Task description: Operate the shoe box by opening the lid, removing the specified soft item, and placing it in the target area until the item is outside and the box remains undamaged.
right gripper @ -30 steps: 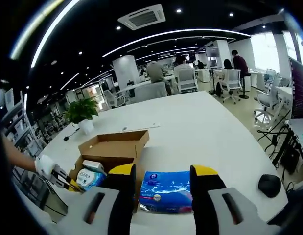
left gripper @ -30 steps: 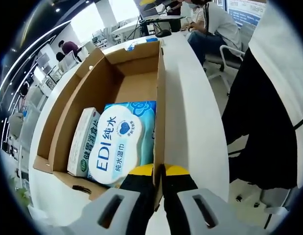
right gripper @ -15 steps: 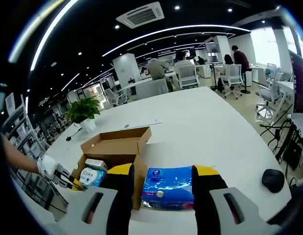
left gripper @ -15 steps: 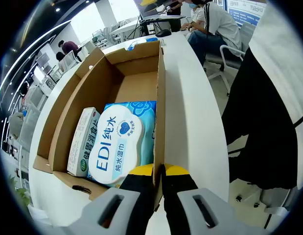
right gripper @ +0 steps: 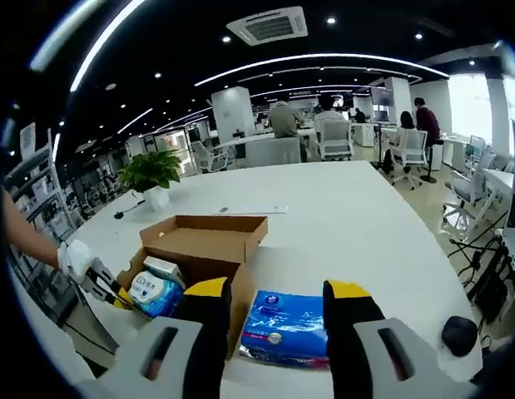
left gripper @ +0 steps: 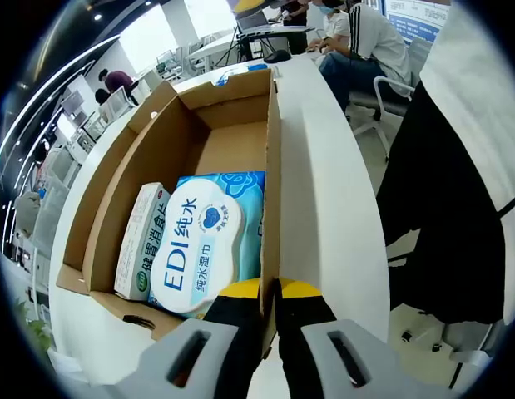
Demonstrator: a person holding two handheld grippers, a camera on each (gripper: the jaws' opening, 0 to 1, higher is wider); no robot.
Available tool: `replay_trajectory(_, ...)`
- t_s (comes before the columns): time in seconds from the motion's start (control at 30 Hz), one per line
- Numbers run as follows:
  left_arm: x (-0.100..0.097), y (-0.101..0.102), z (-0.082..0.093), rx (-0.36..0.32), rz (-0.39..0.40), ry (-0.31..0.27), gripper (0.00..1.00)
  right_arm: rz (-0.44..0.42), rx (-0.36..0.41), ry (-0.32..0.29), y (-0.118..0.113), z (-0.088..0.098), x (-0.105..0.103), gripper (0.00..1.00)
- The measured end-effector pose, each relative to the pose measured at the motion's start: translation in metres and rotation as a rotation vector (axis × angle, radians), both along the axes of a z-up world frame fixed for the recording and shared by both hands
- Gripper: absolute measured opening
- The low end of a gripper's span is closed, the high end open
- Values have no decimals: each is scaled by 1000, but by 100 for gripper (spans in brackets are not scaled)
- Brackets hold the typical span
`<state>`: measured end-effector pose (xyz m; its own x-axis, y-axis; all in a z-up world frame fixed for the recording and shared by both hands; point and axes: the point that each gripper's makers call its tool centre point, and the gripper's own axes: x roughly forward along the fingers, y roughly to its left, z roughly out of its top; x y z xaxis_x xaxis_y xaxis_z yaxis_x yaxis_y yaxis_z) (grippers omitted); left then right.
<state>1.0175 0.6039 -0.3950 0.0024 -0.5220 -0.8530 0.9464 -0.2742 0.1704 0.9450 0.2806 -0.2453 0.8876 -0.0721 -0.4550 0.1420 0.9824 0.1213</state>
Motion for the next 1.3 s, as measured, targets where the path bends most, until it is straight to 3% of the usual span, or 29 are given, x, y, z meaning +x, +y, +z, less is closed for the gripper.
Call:
replay_trajectory(0.03,0,0,0,1,1,1,4,22,-32,1,4,1,3,45)
replay_trajectory(0.27,2,0,-2,-3,3,-1,5,119,-73,22,24,-3,15,45)
replay_trajectory(0.67,2,-1,0,-5,-4,-7,5,209,-69,24,63,-3,30,44)
replay_trajectory(0.83,3,0,-2,-6,-5,-7,5,294,-70,63,88,-12,37,45)
replay_trajectory(0.93,3,-1,-2,-10,-7,-11,5,379,-97,99,105,-21,43,51)
replay_trajectory(1.3,5,0,-4,-20,-15,-19,5,504,-113,119,148,-26,64,51)
